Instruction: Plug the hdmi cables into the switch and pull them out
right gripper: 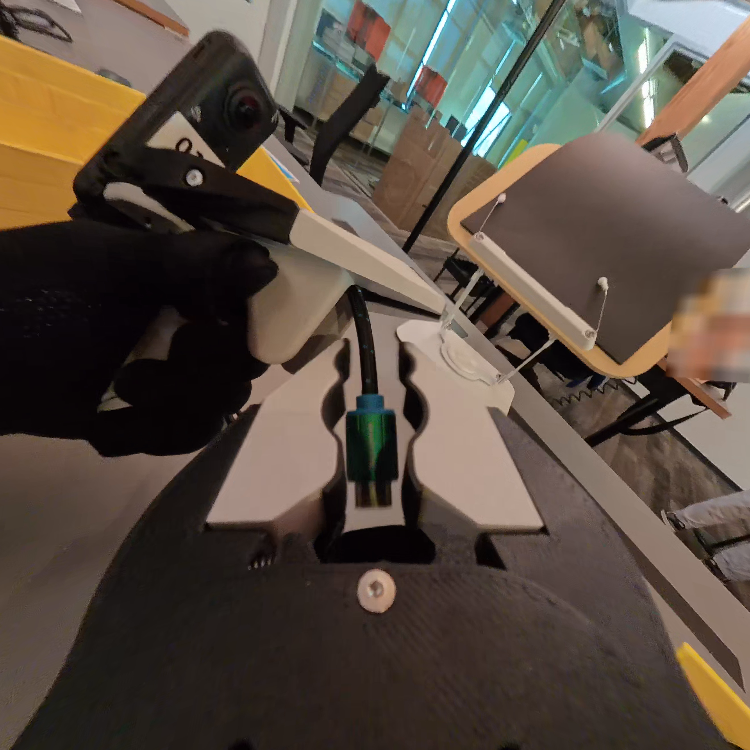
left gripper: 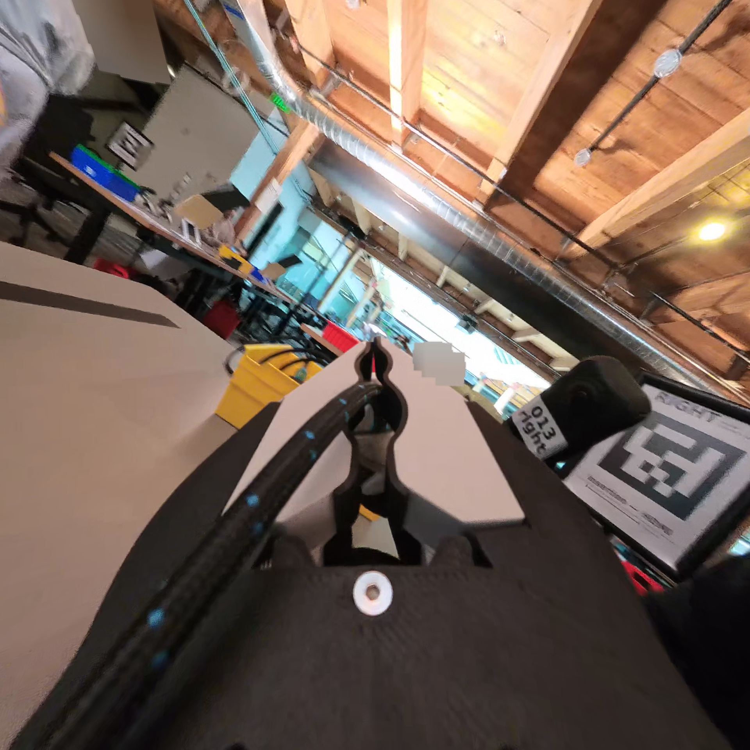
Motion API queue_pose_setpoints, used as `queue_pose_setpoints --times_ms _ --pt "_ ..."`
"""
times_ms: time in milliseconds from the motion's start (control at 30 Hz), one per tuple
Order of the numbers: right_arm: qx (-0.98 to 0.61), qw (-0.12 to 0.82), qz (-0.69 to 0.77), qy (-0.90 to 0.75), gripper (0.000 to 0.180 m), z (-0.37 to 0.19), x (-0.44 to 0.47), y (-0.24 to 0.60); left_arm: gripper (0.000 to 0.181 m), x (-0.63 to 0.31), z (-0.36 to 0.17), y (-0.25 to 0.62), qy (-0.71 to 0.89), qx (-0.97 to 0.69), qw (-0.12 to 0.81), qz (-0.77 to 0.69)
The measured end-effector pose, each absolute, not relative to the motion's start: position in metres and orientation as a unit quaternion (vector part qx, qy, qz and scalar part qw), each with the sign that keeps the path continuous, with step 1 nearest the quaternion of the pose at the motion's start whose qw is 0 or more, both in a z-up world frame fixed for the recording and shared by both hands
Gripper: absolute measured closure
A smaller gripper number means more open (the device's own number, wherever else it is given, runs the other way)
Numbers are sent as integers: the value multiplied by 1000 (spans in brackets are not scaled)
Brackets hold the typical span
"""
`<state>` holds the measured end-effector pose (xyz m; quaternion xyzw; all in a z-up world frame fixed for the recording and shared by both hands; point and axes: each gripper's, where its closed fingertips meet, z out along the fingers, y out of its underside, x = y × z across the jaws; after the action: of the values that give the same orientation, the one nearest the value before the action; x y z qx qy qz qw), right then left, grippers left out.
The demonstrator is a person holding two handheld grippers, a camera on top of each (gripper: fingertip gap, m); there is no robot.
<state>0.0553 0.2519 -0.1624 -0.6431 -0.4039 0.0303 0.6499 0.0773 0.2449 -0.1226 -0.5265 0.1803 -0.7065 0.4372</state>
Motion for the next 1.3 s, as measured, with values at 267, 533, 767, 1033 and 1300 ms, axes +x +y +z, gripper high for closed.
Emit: queue_pose_setpoints --times_ms 267,533,767,1033,1300 --pt "-623 646 -2 -441 129 -152 69 241 181 56 -99 263 147 -499 468 -714" --pt "-660 625 118 -399 161 -161 59 240 181 53 -91 262 149 -489 465 -723" --pt "-664 614 181 -387 163 -161 57 234 181 54 -88 255 165 -484 464 -723" --pt "-663 604 238 -372 162 -157 54 230 179 52 -97 255 193 -484 474 -710" --pt "-669 591 278 -355 163 -158 52 230 157 62 -113 250 211 -483 445 -724"
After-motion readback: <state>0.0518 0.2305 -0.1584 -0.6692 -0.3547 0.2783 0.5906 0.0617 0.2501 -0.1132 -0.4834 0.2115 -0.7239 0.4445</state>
